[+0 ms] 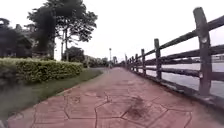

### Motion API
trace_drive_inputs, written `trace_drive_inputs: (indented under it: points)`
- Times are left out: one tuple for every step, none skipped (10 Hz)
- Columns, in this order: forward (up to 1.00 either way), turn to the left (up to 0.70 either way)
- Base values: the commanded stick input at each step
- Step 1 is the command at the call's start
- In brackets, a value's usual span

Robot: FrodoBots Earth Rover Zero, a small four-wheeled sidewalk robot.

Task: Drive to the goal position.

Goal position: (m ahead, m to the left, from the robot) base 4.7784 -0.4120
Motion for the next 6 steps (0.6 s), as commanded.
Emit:
trace_drive_inputs:
  points:
    - [1.00,0.00]
    - [1.00,0.00]
    - [1.00,0.00]
    - [1.00,0.00]
    - [1.00,0.00]
    - [1.00,0.00]
